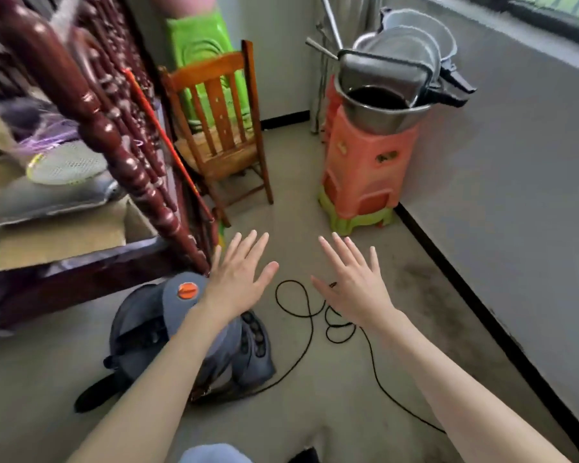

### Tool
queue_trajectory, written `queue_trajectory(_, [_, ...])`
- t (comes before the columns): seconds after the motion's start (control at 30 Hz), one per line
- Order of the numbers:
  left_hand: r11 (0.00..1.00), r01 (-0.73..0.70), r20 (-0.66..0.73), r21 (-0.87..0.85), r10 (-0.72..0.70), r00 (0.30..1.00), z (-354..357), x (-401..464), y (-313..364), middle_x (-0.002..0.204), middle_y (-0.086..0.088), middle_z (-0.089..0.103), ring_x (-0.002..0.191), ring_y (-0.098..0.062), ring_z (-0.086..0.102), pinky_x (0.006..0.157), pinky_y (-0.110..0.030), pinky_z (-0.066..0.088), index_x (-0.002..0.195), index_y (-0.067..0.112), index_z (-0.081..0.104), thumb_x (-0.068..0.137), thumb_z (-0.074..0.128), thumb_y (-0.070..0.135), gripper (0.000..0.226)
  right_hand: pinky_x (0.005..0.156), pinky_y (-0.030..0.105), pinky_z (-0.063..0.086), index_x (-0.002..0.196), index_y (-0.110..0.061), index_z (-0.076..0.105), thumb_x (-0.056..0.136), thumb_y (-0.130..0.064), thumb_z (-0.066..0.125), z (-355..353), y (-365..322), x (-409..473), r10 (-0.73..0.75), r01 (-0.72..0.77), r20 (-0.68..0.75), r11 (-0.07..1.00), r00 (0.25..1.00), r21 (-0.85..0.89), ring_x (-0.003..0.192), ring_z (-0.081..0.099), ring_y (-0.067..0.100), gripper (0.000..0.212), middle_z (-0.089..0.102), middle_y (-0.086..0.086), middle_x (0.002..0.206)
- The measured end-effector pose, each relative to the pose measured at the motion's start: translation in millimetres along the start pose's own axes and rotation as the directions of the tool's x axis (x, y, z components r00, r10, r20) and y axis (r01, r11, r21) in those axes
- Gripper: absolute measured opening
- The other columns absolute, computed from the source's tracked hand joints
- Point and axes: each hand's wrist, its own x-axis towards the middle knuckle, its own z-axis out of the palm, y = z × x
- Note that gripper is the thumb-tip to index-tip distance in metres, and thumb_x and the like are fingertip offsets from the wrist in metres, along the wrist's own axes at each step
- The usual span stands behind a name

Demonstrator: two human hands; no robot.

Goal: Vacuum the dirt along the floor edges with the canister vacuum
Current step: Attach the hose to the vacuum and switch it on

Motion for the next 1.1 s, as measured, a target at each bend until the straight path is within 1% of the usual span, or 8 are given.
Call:
queue_trajectory(0.17, [0.988, 0.153, 0.008, -0.038, -0.152, 0.988, -13.6, -47.3, -94.8, 0.16, 0.004, 0.004, 0.147, -0.017, -0.002, 0.118, -0.046, 0.0, 0.153, 0.027, 0.009, 0.099, 0.028, 0.049, 0.061, 0.119, 0.051, -0.004, 0.157, -0.03, 0.001, 0.1, -0.055, 0.037, 36.2, -93.0, 30.4, -0.155, 0.157, 0.104, 0.987, 0.982, -0.015, 0.152, 0.0, 0.021, 0.072, 0.001, -0.001, 0.166])
queue_trajectory(0.27, [0.974, 0.215, 0.008, -0.074, -0.215, 0.976, -16.9, -74.4, -155.4, 0.16, 0.002, 0.007, 0.147, -0.019, 0.0, 0.118, -0.046, 0.005, 0.153, 0.024, 0.012, 0.1, 0.029, 0.046, 0.06, 0.119, 0.051, -0.004, 0.158, -0.029, 0.002, 0.1, -0.055, 0.035, 64.5, -147.0, 43.4, -0.218, 0.223, 0.159, 0.975, 0.963, -0.012, 0.152, 0.001, 0.021, 0.071, 0.002, -0.001, 0.166])
queue_trajectory(0.33, [0.969, 0.236, 0.008, -0.076, -0.236, 0.972, -15.6, -90.3, -193.9, 0.16, 0.0, 0.008, 0.147, -0.02, 0.002, 0.117, -0.047, 0.009, 0.153, 0.022, 0.013, 0.1, 0.031, 0.045, 0.06, 0.119, 0.052, -0.004, 0.158, -0.029, 0.001, 0.1, -0.056, 0.033, 83.3, -179.0, 51.7, -0.239, 0.246, 0.191, 0.969, 0.952, -0.01, 0.152, 0.0, 0.021, 0.071, 0.002, -0.001, 0.166])
queue_trajectory(0.47, [0.949, 0.3, 0.062, -0.099, -0.295, 0.953, -9.5, -118.4, -282.7, 0.16, 0.001, 0.008, 0.147, -0.019, 0.001, 0.118, -0.044, 0.006, 0.152, 0.024, 0.013, 0.1, 0.03, 0.045, 0.059, 0.119, 0.052, -0.004, 0.157, -0.029, 0.003, 0.1, -0.055, 0.034, 132.4, -257.1, 71.0, -0.245, 0.253, 0.238, 0.967, 0.94, -0.003, 0.152, 0.001, 0.021, 0.07, 0.002, 0.0, 0.166])
queue_trajectory(0.63, [0.927, 0.36, 0.124, -0.108, -0.347, 0.93, -2.4, -149.6, -377.2, 0.159, 0.002, 0.013, 0.147, -0.019, 0.006, 0.118, -0.043, 0.011, 0.152, 0.024, 0.017, 0.1, 0.032, 0.044, 0.057, 0.119, 0.051, -0.002, 0.158, -0.026, 0.008, 0.101, -0.053, 0.034, 190.7, -332.1, 82.5, -0.244, 0.253, 0.303, 0.967, 0.921, 0.008, 0.152, 0.004, 0.022, 0.067, 0.008, 0.002, 0.165])
queue_trajectory(0.83, [0.898, 0.412, 0.255, -0.153, -0.367, 0.895, 25.2, -157.8, -435.5, 0.158, -0.002, 0.017, 0.146, -0.021, 0.011, 0.117, -0.038, 0.013, 0.151, 0.02, 0.022, 0.101, 0.035, 0.038, 0.055, 0.12, 0.049, -0.003, 0.158, -0.025, 0.006, 0.103, -0.05, 0.032, 242.5, -362.0, 90.3, -0.169, 0.175, 0.445, 0.984, 0.879, 0.028, 0.152, 0.001, 0.022, 0.066, 0.005, 0.002, 0.166])
queue_trajectory(0.97, [0.856, 0.47, 0.298, -0.213, -0.401, 0.866, 58.6, -155.8, -461.2, 0.157, -0.005, 0.023, 0.145, -0.022, 0.018, 0.116, -0.031, 0.014, 0.149, 0.016, 0.027, 0.1, 0.041, 0.032, 0.054, 0.12, 0.044, -0.003, 0.158, -0.023, 0.006, 0.104, -0.048, 0.031, 285.4, -367.3, 114.2, -0.193, 0.21, 0.51, 0.977, 0.839, 0.024, 0.152, 0.0, 0.024, 0.065, 0.005, 0.003, 0.166])
queue_trajectory(1.1, [0.79, 0.553, 0.366, -0.266, -0.448, 0.816, 94.6, -160.9, -489.7, 0.155, -0.004, 0.026, 0.144, -0.018, 0.021, 0.115, -0.027, 0.014, 0.148, 0.013, 0.03, 0.1, 0.043, 0.029, 0.052, 0.12, 0.046, -0.003, 0.158, -0.022, 0.006, 0.104, -0.047, 0.031, 334.2, -373.1, 146.8, -0.19, 0.25, 0.569, 0.968, 0.8, -0.028, 0.152, -0.003, 0.025, 0.064, 0.003, 0.004, 0.166])
